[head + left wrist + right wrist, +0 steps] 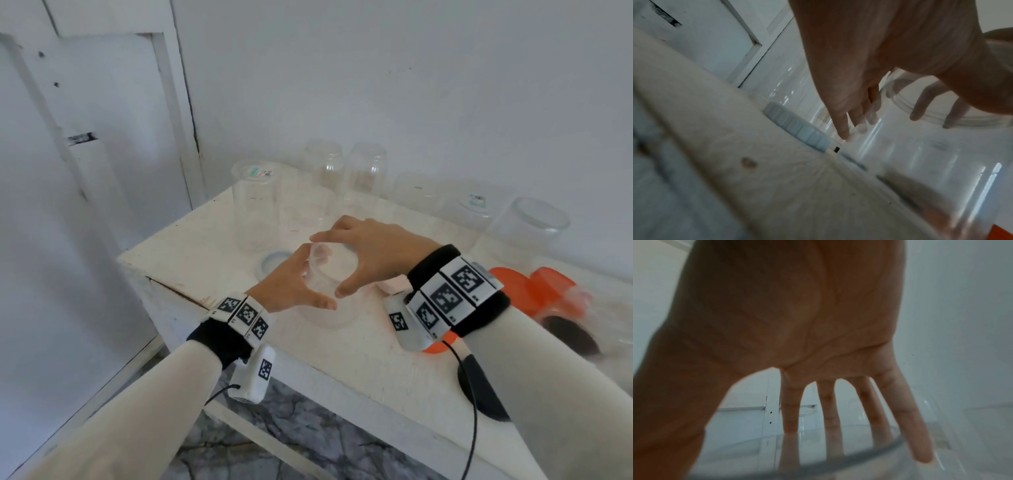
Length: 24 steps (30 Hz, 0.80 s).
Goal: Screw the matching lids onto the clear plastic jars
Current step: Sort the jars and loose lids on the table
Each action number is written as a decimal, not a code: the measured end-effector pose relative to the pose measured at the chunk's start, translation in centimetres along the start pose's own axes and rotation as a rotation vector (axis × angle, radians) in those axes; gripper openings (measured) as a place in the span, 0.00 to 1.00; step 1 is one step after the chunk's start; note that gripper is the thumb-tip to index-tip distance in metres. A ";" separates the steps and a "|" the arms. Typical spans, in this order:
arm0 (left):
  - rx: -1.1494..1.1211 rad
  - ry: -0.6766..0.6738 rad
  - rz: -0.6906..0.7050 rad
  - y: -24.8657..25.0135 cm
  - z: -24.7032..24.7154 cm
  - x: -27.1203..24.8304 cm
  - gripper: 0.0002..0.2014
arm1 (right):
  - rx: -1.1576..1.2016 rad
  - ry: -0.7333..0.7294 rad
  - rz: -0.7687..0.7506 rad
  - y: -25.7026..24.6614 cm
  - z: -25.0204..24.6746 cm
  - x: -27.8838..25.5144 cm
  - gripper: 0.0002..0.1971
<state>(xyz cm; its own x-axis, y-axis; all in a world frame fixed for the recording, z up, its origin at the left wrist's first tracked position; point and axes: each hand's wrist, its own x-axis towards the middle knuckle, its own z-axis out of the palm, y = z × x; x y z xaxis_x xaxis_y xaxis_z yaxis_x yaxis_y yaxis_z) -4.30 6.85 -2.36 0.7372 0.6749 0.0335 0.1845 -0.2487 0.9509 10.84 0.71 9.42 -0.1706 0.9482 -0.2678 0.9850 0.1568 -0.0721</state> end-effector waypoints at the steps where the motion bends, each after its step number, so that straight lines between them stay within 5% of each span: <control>1: 0.024 -0.013 0.014 0.2 0.1 0.1 0.58 | 0.019 0.018 0.006 0.2 0.1 -0.6 0.46; 5: 0.046 -0.046 0.099 1.9 1.4 0.8 0.43 | 0.099 0.101 0.043 1.9 0.5 -3.8 0.46; 10: 0.044 -0.108 0.219 5.4 3.1 2.9 0.43 | 0.187 0.181 0.171 5.5 -0.4 -8.7 0.48; 16: 0.149 0.033 0.349 8.2 5.4 7.7 0.24 | 0.192 0.269 0.427 11.0 -0.6 -14.6 0.48; 24: 0.333 0.100 0.481 8.9 11.0 15.9 0.32 | 0.230 0.346 0.630 17.1 0.4 -17.0 0.49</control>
<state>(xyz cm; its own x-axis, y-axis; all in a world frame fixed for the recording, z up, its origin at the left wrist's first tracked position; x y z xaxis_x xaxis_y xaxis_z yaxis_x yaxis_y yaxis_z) 16.20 7.78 3.23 0.7267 0.4906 0.4808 0.0507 -0.7363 0.6747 30.54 -12.87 12.41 0.4787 0.8779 -0.0105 0.8566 -0.4697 -0.2135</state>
